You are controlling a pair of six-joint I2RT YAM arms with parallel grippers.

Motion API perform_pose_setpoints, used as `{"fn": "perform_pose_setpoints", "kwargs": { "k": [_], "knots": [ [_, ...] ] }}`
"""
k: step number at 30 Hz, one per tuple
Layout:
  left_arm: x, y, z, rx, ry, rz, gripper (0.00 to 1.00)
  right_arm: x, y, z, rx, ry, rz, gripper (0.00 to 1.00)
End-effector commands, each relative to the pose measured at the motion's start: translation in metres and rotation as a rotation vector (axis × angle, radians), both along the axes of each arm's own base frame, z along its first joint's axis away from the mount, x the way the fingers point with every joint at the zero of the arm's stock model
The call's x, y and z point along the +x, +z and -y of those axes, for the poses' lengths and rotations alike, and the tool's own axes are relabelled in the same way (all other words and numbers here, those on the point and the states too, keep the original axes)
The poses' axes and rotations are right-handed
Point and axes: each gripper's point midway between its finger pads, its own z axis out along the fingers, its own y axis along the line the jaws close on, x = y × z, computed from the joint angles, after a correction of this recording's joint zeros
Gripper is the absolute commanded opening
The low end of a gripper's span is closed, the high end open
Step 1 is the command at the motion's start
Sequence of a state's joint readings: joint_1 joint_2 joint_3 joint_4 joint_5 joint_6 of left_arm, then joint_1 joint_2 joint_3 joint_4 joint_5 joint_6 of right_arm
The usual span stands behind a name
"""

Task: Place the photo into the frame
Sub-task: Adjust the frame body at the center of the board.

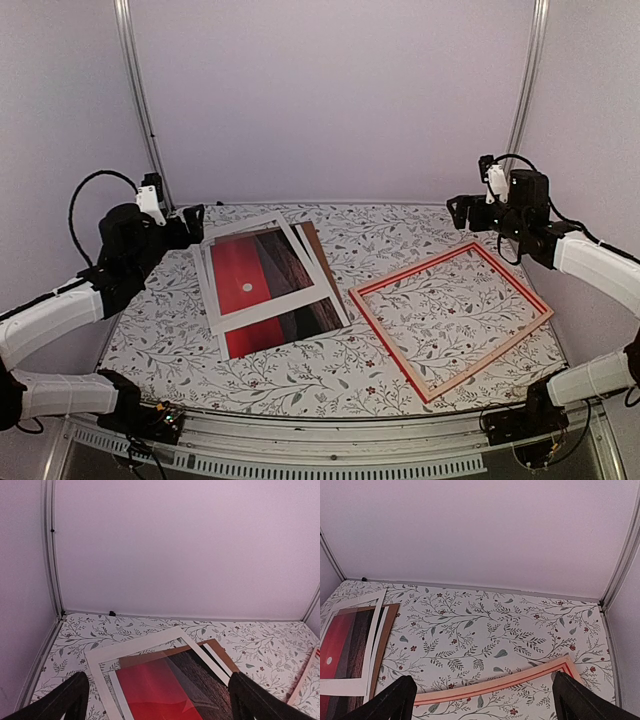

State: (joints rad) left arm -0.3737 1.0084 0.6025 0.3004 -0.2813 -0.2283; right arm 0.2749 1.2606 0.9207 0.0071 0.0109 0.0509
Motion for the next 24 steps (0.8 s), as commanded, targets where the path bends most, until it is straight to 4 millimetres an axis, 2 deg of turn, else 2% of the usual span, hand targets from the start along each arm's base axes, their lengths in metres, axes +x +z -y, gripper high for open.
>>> {"fn": "perform_pose_setpoints", "kwargs": {
  "k": [1, 14, 19, 24],
  "knots": [
    [0.001, 0.004, 0.005, 0.011, -0.005, 0.003, 1.0, -0.003, 0.007, 0.004, 0.011, -0.026, 0.027, 0.99],
    [-0.001, 0.002, 0.008, 0.022, 0.006, -0.015, 1.0, -0.004, 0.002, 0.009, 0.026, -0.062, 0.003, 0.99],
    [-0.002, 0.001, 0.01, 0.025, 0.006, -0.02, 1.0, -0.003, 0.007, 0.012, 0.035, -0.087, 0.001, 0.99],
    [-0.002, 0.004, 0.014, 0.022, -0.005, -0.018, 1.0, 0.003, -0.005, 0.019, 0.042, -0.165, -0.091, 0.99]
  ]
}}
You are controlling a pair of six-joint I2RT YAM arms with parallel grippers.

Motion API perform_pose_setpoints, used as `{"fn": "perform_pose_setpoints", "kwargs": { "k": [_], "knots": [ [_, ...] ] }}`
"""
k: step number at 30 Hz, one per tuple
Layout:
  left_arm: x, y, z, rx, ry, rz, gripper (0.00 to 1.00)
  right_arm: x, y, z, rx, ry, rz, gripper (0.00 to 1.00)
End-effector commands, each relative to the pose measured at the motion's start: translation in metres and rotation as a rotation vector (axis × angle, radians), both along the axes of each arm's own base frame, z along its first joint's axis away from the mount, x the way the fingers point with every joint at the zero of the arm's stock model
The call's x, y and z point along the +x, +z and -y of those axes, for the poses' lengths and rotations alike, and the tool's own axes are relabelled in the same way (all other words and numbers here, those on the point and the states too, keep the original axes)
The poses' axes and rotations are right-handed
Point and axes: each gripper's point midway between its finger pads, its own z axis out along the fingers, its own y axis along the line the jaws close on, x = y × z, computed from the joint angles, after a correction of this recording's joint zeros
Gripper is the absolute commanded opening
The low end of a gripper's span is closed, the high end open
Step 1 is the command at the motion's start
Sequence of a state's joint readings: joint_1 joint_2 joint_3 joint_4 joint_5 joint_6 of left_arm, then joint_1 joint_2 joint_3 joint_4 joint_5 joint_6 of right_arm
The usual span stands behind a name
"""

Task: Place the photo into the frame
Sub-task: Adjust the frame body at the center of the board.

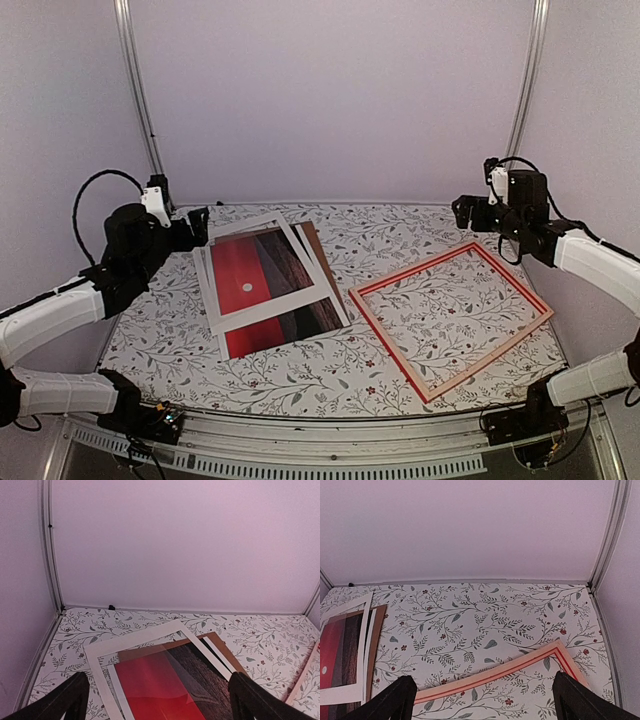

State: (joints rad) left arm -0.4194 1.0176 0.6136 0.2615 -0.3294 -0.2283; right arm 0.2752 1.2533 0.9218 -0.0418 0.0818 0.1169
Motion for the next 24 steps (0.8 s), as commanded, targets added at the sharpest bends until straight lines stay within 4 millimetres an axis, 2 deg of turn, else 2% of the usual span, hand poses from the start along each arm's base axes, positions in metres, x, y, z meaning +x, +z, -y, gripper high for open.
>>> {"fn": "perform_pose_setpoints", "kwargs": {
  "k": [1, 6, 14, 22, 24],
  "knots": [
    [0.0, 0.012, 0.006, 0.0, -0.008, 0.016, 1.0, 0.007, 0.001, 0.006, 0.02, -0.096, -0.059, 0.99],
    [0.001, 0.017, 0.01, -0.018, -0.023, 0.026, 1.0, 0.016, -0.021, -0.001, 0.048, -0.149, -0.139, 0.99],
    [0.002, 0.012, 0.018, -0.047, -0.051, 0.016, 1.0, 0.035, -0.06, -0.016, 0.156, -0.211, -0.248, 0.99],
    [0.004, 0.002, 0.027, -0.053, -0.075, -0.009, 1.0, 0.06, -0.117, -0.033, 0.155, -0.237, -0.373, 0.99],
    [0.003, 0.001, 0.029, -0.054, -0.081, -0.013, 1.0, 0.065, -0.138, -0.037, 0.139, -0.244, -0.417, 0.99]
  ]
}}
